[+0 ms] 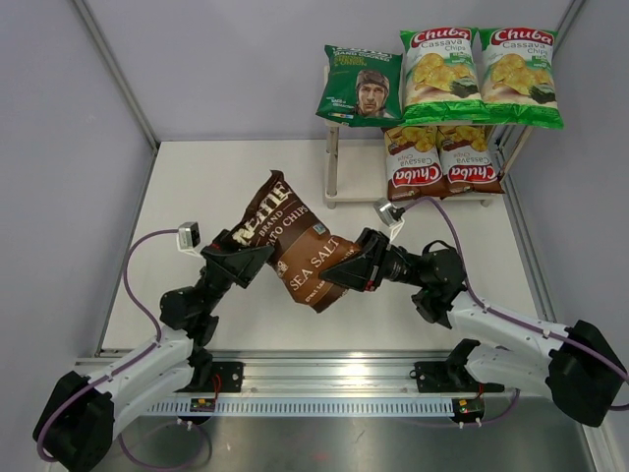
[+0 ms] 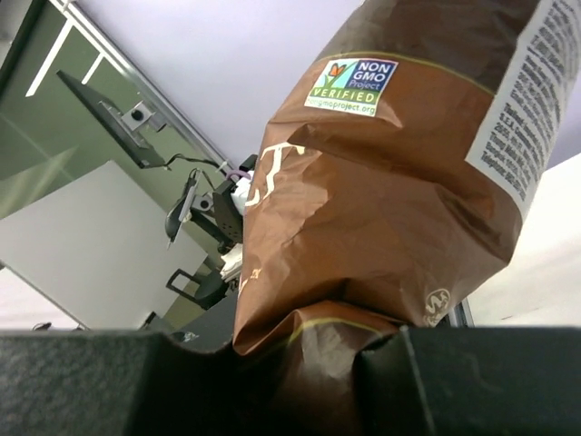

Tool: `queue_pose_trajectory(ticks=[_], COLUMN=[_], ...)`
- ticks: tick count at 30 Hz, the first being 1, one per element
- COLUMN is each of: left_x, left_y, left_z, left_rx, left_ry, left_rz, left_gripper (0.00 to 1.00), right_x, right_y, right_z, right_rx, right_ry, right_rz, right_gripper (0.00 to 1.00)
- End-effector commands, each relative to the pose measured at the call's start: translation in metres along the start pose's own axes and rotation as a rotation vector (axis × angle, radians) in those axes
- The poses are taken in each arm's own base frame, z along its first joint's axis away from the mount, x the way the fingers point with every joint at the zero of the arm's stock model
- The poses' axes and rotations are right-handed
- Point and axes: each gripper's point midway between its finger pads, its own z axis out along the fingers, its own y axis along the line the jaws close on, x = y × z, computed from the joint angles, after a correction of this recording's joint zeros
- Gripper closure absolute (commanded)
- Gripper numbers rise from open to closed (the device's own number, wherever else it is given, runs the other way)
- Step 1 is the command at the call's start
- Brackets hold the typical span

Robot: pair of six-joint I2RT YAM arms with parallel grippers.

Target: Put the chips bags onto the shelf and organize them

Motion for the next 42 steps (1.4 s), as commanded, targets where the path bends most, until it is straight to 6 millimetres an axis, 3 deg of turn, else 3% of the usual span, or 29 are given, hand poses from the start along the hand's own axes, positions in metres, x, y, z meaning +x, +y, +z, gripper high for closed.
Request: queue_pose_trajectory(ticks=[1,4,5,7,10,13,14,15,18,24,26,35,38,39,42], left_x=[-0.012,-0.015,-0.016,-0.019,-0.024,-0.032,-0.035,-0.038,-0.044,-0.049,-0.047,-0.025,-0.022,-0.022,-0.02], left_y=[-0.037,-0.048,-0.048,-0.049,-0.04,-0.037,-0.04,-0.039,-0.044,-0.048,-0.049,-0.044,-0.041,-0.041,-0.034], left_z=[0.008,0.009,0.008,0.008,0.007,0.004,0.003,0.003,0.005,0.012,0.015,0.02,0.016,0.015,0.018], left_rx=[0.137,0.173,0.174,0.163,0.115,0.081,0.084,0.076,0.084,0.112,0.12,0.157,0.16,0.161,0.126], left_ry=[-0.04,-0.051,-0.054,-0.073,-0.103,-0.146,-0.161,-0.174,-0.204,-0.232,-0.227,-0.179,-0.18,-0.179,-0.163], left_rz=[0.049,0.052,0.052,0.054,0.056,0.06,0.064,0.066,0.071,0.069,0.07,0.055,0.056,0.06,0.074], left_gripper=[0.07,0.32,0.48,0.57,0.68,0.69,0.69,0.7,0.73,0.75,0.75,0.76,0.75,0.7,0.55], right_x=[-0.006,-0.004,-0.003,-0.004,-0.011,-0.019,-0.02,-0.025,-0.02,-0.013,-0.013,-0.033,-0.035,-0.035,-0.031], right_y=[0.036,0.027,0.022,0.016,0.007,-0.007,-0.01,-0.012,-0.023,-0.036,-0.032,-0.032,-0.038,-0.039,-0.049], right_z=[0.009,0.009,0.007,0.006,0.001,-0.008,-0.01,-0.013,-0.017,-0.013,-0.01,-0.009,-0.011,-0.013,-0.024], right_rx=[-0.168,-0.137,-0.116,-0.066,0.025,0.14,0.165,0.19,0.228,0.244,0.213,0.201,0.227,0.232,0.293], right_ry=[0.046,0.038,0.03,0.02,-0.024,-0.08,-0.093,-0.126,-0.141,-0.191,-0.213,-0.369,-0.391,-0.393,-0.409], right_rz=[-0.079,-0.061,-0.057,-0.073,-0.103,-0.109,-0.105,-0.105,-0.046,0.108,0.121,0.202,0.203,0.198,0.186], right_gripper=[0.82,0.76,0.75,0.7,0.58,0.41,0.33,0.18,0.01,0.01,0.01,0.03,0.29,0.42,0.57])
